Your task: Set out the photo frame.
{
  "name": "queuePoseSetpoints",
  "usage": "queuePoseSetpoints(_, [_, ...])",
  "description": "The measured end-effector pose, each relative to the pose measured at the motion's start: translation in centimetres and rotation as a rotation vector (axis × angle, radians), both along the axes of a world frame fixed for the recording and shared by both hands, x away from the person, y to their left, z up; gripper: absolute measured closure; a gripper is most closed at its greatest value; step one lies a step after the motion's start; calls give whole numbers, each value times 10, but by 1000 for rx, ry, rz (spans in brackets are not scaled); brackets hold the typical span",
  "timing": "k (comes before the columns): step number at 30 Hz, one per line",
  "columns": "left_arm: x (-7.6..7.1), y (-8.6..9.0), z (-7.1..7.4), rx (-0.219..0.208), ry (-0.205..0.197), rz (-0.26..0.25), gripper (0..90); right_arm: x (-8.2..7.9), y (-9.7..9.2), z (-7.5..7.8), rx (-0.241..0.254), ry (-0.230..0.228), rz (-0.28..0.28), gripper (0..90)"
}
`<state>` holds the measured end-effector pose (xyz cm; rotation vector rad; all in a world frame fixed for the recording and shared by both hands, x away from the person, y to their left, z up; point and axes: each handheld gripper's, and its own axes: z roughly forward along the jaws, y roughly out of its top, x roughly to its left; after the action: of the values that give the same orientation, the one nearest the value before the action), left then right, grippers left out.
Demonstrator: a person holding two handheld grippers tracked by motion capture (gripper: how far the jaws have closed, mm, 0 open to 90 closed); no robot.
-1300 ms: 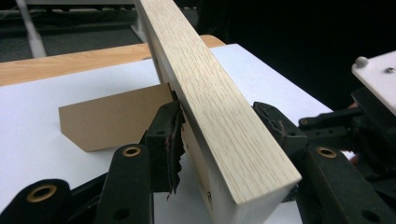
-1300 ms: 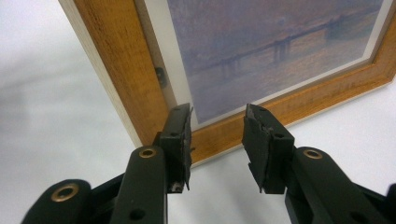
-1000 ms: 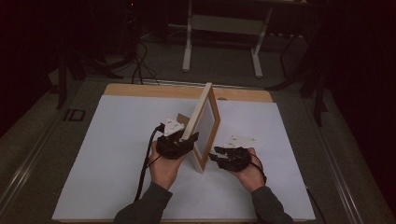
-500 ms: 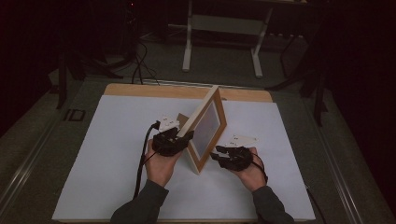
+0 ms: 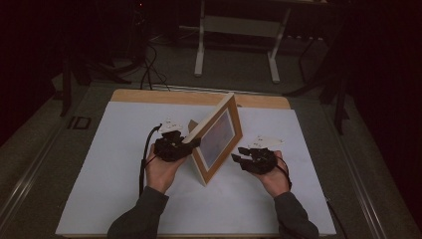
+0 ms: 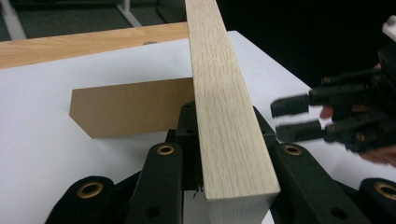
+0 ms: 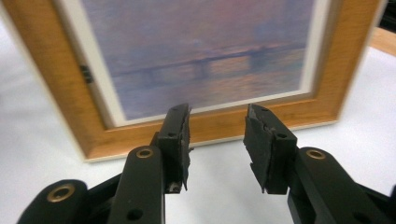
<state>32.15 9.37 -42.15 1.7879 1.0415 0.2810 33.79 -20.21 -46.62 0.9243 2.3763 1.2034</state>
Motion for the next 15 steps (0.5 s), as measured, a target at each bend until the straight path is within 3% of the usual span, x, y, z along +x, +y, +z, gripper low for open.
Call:
queuePoseSetpoints(9, [11, 16, -1, -11, 8, -74, 741, 22, -12, 4, 20, 10, -70, 566])
queuePoseSetpoints(15, [22, 28, -2, -25, 10, -152, 740, 40, -17, 5, 20, 19, -123, 507])
